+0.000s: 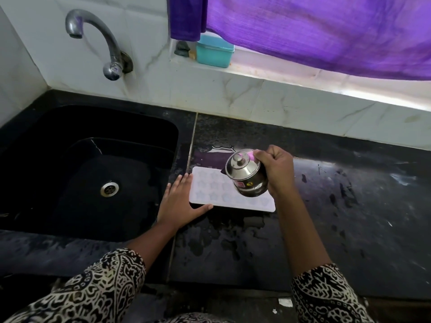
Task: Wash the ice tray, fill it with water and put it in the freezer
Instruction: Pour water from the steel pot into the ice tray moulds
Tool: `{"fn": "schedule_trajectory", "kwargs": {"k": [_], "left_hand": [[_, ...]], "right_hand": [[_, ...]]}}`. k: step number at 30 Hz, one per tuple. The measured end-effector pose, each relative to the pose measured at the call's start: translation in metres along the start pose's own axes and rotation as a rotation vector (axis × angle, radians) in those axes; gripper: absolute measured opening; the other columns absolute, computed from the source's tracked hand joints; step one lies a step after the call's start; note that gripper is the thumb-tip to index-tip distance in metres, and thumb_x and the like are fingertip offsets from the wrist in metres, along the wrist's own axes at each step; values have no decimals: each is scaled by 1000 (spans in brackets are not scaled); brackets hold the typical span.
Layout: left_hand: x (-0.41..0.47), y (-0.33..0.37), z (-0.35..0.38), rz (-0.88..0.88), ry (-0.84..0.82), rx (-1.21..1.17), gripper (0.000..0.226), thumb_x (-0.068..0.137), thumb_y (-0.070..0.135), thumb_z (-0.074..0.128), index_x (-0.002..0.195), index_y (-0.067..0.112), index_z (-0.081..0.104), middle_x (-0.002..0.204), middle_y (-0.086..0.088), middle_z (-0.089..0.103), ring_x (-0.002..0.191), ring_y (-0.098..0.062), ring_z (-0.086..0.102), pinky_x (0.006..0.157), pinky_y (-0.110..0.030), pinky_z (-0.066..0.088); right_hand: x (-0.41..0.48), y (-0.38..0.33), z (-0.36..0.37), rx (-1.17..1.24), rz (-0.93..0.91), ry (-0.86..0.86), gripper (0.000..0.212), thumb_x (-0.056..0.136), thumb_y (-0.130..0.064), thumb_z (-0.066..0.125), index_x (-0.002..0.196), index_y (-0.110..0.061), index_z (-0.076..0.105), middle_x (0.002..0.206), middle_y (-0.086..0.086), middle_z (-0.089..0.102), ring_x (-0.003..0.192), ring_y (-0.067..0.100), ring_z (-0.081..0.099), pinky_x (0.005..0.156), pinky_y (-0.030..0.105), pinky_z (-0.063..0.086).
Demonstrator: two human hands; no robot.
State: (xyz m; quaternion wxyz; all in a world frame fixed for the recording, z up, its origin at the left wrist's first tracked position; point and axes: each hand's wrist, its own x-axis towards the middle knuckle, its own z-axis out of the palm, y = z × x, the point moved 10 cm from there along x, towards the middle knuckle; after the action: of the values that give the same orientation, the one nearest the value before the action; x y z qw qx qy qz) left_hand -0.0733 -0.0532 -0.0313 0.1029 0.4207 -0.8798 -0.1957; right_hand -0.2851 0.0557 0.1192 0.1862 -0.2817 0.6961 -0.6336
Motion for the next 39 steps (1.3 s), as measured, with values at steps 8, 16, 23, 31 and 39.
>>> {"fn": "schedule_trajectory", "kwargs": {"k": [8,16,23,31,39], "left_hand": [[-1,0,-1,14,-9,0,120,60,90,24,156,19,11,163,5,15,151,-12,6,121,-38,3],[-1,2,-2,29,-10,-9,120,60,89,22,156,19,8,164,5,11,151,-13,4,121,-39,3],[0,2,-1,39,-15,-27,118,62,89,23,156,20,6,164,7,8,151,-12,3,122,-40,3],[0,4,-1,46,-21,-7,118,62,90,22,156,20,9,163,8,14,151,-12,8,121,-42,4],[0,2,0,42,-21,-3,118,63,90,21,156,19,8,164,6,13,151,-12,8,121,-42,4]], "right_hand": [[-10,-7,24,-123,-45,-34,29,76,-4,68,63,-7,43,61,11,37,49,8,37,48,20,38],[-15,-10,32,-200,-66,-48,27,77,-7,68,64,-7,44,60,11,37,58,18,36,55,28,34],[-14,-8,35,-254,-85,-51,25,77,-8,67,64,-7,46,61,10,39,58,18,36,56,29,34],[-11,-9,37,-297,-95,-55,26,76,-12,68,64,-6,46,61,10,39,59,18,37,57,30,34],[-11,-11,39,-300,-100,-60,34,77,-11,68,58,-15,39,56,3,36,56,16,35,56,30,34]]}}
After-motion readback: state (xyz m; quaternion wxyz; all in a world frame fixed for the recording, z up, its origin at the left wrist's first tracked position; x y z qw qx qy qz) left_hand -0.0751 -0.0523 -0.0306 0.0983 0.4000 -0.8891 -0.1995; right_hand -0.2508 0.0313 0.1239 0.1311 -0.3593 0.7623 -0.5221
